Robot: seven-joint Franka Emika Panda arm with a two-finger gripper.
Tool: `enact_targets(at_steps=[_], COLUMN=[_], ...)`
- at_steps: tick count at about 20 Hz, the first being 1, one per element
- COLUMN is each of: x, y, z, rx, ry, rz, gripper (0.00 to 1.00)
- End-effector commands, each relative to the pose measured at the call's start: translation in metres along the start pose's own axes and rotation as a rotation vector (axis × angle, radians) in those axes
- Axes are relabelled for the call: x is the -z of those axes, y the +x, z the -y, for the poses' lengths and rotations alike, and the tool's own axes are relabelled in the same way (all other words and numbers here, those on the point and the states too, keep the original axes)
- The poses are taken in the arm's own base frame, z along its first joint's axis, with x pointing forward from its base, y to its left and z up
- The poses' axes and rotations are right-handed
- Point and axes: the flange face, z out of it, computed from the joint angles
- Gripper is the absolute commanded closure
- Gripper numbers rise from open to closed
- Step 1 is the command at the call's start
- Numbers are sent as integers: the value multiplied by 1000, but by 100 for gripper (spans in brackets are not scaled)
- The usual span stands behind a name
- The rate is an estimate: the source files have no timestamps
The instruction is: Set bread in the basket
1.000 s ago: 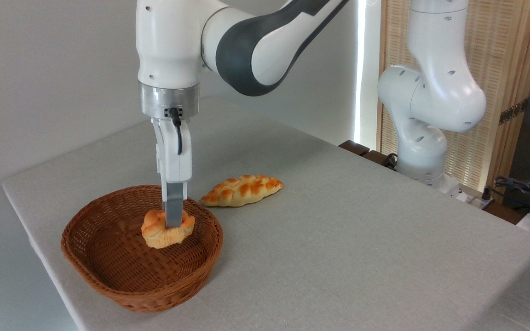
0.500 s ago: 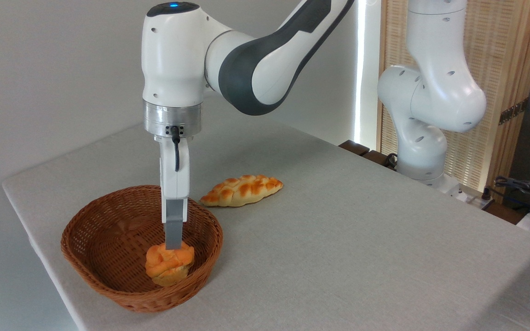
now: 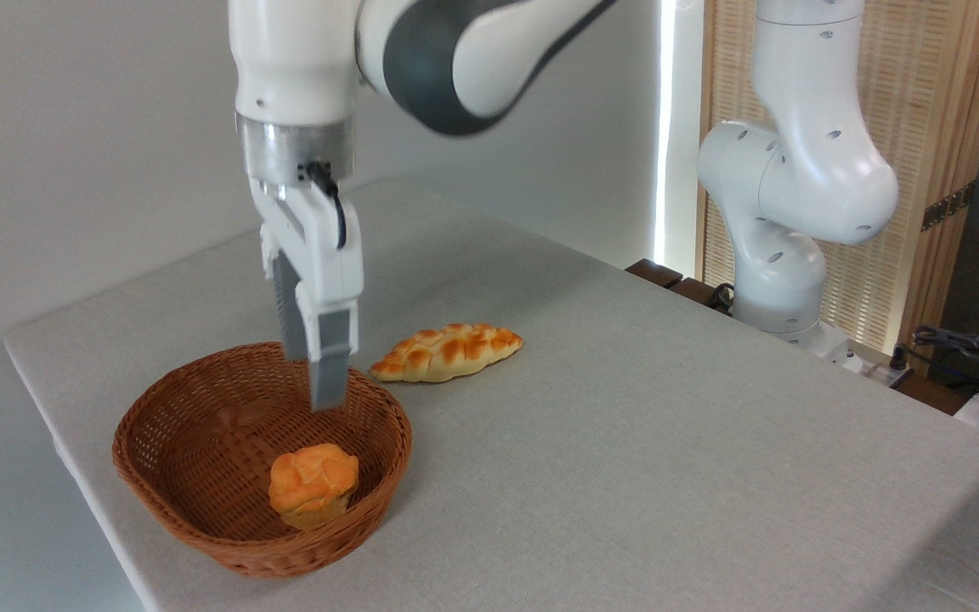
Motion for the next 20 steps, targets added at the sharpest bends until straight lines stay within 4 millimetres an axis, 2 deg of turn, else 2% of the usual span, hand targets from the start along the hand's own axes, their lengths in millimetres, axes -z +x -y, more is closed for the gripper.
enact_targets(at_steps=[1, 3, 6, 10, 13, 15, 20], x=[28, 45, 73, 79, 85, 93, 91], y=[-6, -13, -19, -26, -24, -13, -18], z=[-1, 7, 9, 12, 11, 4, 8], rx=[84, 151, 164, 179, 176, 182, 195], ry=[-101, -87, -99, -105, -69, -56, -62], rz=[82, 77, 91, 98, 137, 131, 141], gripper=[0, 0, 0, 0, 0, 0, 0])
